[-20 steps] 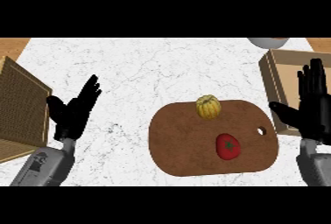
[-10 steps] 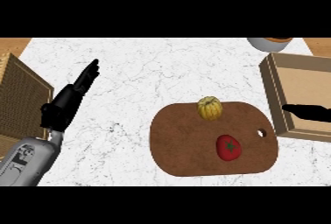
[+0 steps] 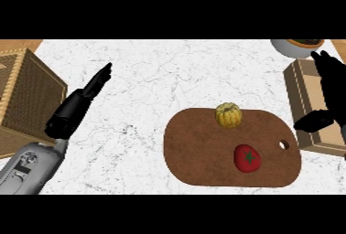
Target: Pick the squash from the cutting board and place it in the cardboard box
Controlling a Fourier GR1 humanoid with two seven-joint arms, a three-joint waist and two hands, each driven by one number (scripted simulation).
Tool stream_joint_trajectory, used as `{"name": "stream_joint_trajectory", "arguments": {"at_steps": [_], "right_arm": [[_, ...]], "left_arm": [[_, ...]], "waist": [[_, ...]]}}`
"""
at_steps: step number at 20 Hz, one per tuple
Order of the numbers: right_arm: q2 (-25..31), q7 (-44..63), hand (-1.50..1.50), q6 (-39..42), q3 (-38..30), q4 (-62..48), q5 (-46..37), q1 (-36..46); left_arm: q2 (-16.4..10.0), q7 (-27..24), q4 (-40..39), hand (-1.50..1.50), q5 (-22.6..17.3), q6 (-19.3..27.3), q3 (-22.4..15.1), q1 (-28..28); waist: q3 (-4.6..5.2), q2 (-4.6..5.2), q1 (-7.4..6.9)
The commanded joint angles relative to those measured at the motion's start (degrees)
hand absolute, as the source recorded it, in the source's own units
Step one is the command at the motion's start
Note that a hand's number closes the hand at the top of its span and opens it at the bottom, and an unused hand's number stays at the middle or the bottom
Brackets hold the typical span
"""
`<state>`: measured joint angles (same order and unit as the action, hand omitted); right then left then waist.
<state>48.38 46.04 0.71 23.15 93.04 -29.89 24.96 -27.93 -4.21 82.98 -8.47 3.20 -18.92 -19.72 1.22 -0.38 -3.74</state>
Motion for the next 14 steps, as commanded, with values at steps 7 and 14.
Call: {"name": "stream_joint_trajectory", "arguments": {"at_steps": [7, 14], "right_arm": [[-15.7, 28.0, -1.5, 26.2, 11.4, -6.1, 6.4, 15.6], [-24.0, 35.0, -1.5, 31.4, 13.8, -18.8, 9.4, 23.4]], "left_arm": [[1.2, -1.2, -1.1, 0.0, 0.1, -1.7, -0.5, -2.2], [0.3, -1.8, -1.0, 0.0, -0.3, -2.4, 0.7, -2.2]], "waist": [[-0.52, 1.39, -2.3], [-0.54, 0.86, -1.85]]}}
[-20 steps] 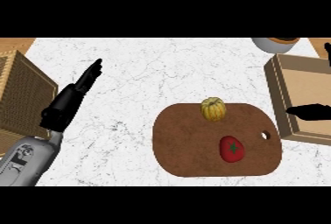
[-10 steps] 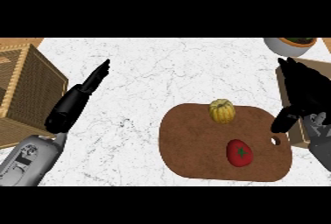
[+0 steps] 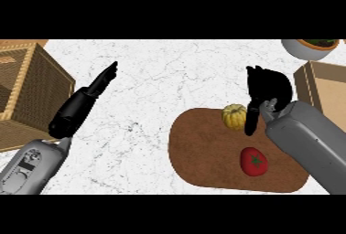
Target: Pick the squash from the cutting board and place it in the cardboard box
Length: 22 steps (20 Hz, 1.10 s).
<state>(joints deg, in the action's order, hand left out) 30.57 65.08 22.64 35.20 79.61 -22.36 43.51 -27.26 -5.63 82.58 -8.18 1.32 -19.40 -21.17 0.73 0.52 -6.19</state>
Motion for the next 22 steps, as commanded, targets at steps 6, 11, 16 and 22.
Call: {"name": "stream_joint_trajectory", "arguments": {"at_steps": [6, 11, 16, 22], "right_arm": [[-14.0, 20.0, -1.5, 9.5, 0.9, -17.5, 3.1, 11.8], [-21.4, 20.0, -1.5, 7.9, -0.1, -28.9, 2.2, 17.0], [-26.3, 20.1, -1.5, 8.1, 1.6, -36.5, -1.0, 21.1], [-28.4, 18.5, -1.5, 8.4, 0.4, -43.5, -2.3, 22.8]], "left_arm": [[-1.2, 0.3, -0.6, 0.0, -0.7, -0.7, 2.2, -0.4], [1.0, -0.8, -0.5, 0.0, 0.5, 1.2, 0.8, 2.6], [-1.3, -0.4, -1.2, 0.0, -0.6, 0.0, 3.9, 1.6], [0.5, -0.9, -0.6, 0.0, 0.8, 1.4, 3.2, 3.3]], "waist": [[-0.26, -0.57, 1.89], [-0.33, -0.54, 2.56], [-0.45, -0.75, 4.36], [-0.62, -0.57, 5.65]]}}
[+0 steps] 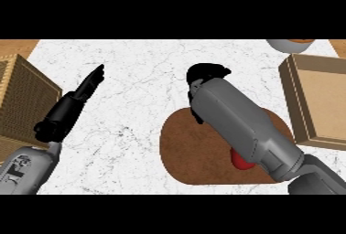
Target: Pick the squash from the cutting board and place it in the cardboard box
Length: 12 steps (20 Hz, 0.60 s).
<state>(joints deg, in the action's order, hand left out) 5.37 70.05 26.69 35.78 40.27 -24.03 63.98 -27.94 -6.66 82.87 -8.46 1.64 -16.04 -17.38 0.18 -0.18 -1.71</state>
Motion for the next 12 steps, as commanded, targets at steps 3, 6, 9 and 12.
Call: {"name": "stream_joint_trajectory", "arguments": {"at_steps": [3, 6, 9, 12], "right_arm": [[-3.3, 12.4, -1.5, 4.4, -1.3, -8.7, -1.1, 3.7], [-5.2, 13.8, -1.5, 3.2, -0.9, -9.5, -2.0, 3.0], [-5.3, 13.3, -1.5, 3.8, -0.9, -11.8, -1.9, 5.2], [-5.3, 11.7, -1.5, 1.0, 0.0, -10.5, -2.0, 0.9]], "left_arm": [[-0.2, 1.3, 2.4, 0.0, 0.7, -0.1, -0.1, 1.0], [-0.6, 0.0, 2.9, 0.0, 0.6, 0.4, 0.9, 4.0], [1.4, 1.3, 3.0, 0.0, 1.7, 1.8, 0.0, 3.5], [0.7, -1.3, 1.5, 0.0, 2.7, 1.1, 1.4, 2.9]], "waist": [[-0.12, 0.02, 0.47], [-0.11, -0.36, 1.2], [-0.11, -0.06, 0.78], [-0.12, -0.05, 1.35]]}}
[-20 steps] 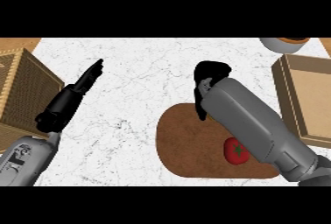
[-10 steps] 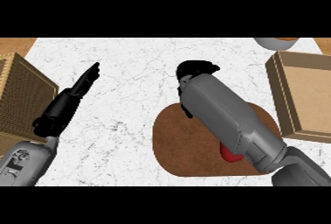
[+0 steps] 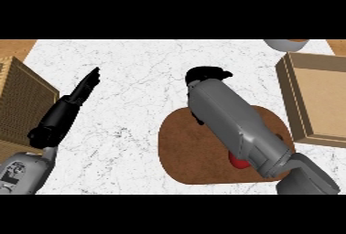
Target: Pick the squash from the cutting board and place it in the cardboard box
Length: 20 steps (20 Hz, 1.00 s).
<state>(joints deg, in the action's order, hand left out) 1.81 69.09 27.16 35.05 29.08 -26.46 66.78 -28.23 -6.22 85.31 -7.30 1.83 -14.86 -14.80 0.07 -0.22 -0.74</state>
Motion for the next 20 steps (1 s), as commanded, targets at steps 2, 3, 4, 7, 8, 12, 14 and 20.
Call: {"name": "stream_joint_trajectory", "arguments": {"at_steps": [2, 3, 4, 7, 8, 12, 14, 20], "right_arm": [[-1.7, 10.8, -1.5, -0.7, -0.4, -1.9, 0.0, -1.4], [-1.7, 11.4, -1.5, -0.1, -0.3, 0.5, -0.4, -2.5], [-1.7, 12.9, -1.5, 1.7, -1.3, -0.1, 1.5, -0.2], [-1.7, 11.2, -1.5, 0.9, -2.4, -1.8, 0.1, 0.4], [-1.4, 9.8, -1.5, 0.7, -2.0, -3.1, -1.1, -0.4], [-1.7, 11.3, -1.5, 0.3, -0.5, -3.8, -2.0, -1.8], [-1.7, 11.0, -1.5, -0.4, 0.1, -2.9, -2.8, -4.0], [-0.9, 8.5, -1.5, -1.5, -2.1, -3.1, -4.3, -5.4]], "left_arm": [[-0.7, 0.0, -0.7, 0.0, -0.7, -1.9, 2.0, -0.2], [-0.2, -1.4, 0.0, 0.0, 0.5, -1.1, 1.4, 1.3], [1.3, 1.8, 2.0, 0.0, 1.3, 0.2, -0.2, 1.0], [-0.3, 0.7, 1.5, 0.0, 0.8, -1.2, 2.0, 0.6], [-0.3, -0.3, 1.8, 0.0, 0.1, -2.2, 1.8, 2.9], [0.5, 0.5, 1.0, 0.0, 2.1, -1.2, 1.5, 0.4], [0.2, -0.2, 0.4, 0.0, 0.4, -2.2, 3.0, 2.0], [0.3, 3.6, 3.2, 0.0, 0.9, -2.7, 3.9, 0.1]], "waist": [[-0.03, 0.22, -0.04], [-0.03, -0.15, 0.8], [-0.05, -0.07, 0.0], [-0.04, -0.03, 0.44], [-0.03, -0.02, 0.41], [-0.02, -0.01, 0.83], [-0.01, -0.24, 1.26], [-0.06, -0.1, 1.11]]}}
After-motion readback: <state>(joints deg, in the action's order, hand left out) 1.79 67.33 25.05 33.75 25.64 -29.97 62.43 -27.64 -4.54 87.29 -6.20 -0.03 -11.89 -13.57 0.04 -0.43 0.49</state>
